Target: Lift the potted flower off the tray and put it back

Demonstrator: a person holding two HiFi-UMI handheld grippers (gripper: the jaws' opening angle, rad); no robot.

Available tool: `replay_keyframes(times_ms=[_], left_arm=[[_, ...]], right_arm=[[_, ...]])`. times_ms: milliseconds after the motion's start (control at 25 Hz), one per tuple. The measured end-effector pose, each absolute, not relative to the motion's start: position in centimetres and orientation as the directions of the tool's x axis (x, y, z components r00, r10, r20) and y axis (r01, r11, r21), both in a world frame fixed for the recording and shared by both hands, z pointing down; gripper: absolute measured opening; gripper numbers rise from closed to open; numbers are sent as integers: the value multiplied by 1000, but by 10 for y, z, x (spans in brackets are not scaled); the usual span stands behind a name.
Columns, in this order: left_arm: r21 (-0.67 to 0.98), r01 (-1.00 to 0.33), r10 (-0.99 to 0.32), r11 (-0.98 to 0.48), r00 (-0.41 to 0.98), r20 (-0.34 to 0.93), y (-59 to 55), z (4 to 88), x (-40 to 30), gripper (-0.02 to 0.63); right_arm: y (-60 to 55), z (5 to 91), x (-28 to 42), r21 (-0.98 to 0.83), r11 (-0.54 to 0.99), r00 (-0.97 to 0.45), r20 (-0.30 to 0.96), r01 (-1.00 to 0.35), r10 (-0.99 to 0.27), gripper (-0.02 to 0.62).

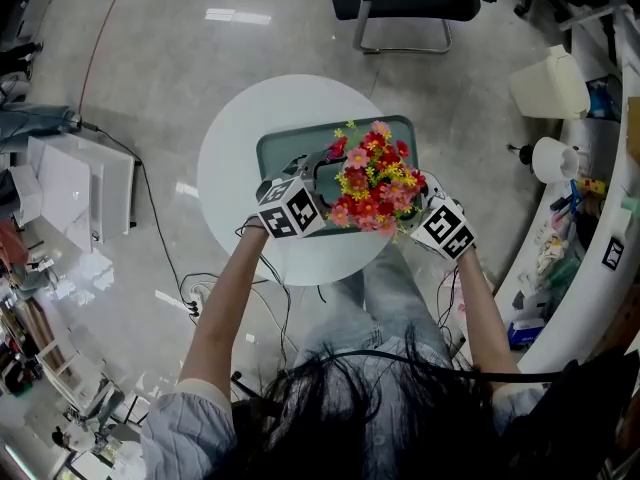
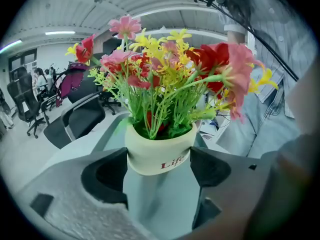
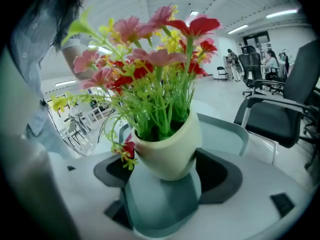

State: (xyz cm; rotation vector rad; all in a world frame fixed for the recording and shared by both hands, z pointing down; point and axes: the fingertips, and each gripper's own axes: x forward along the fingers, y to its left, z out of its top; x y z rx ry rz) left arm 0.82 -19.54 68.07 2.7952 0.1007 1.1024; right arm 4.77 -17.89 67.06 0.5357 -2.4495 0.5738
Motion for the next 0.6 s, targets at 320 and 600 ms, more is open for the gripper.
replay_keyframes(times_ms=[320,600], left_arm=[[84,0,58,-996,724,687,-195,665,6,379],[74,-54,10,-996,739,674,-193,645,-4,380]], right_arm=[[-179,663,45,-273,837,-765,598,-474,-239,357],[-179,639,37,-240,865,-777,584,-440,-234,357]])
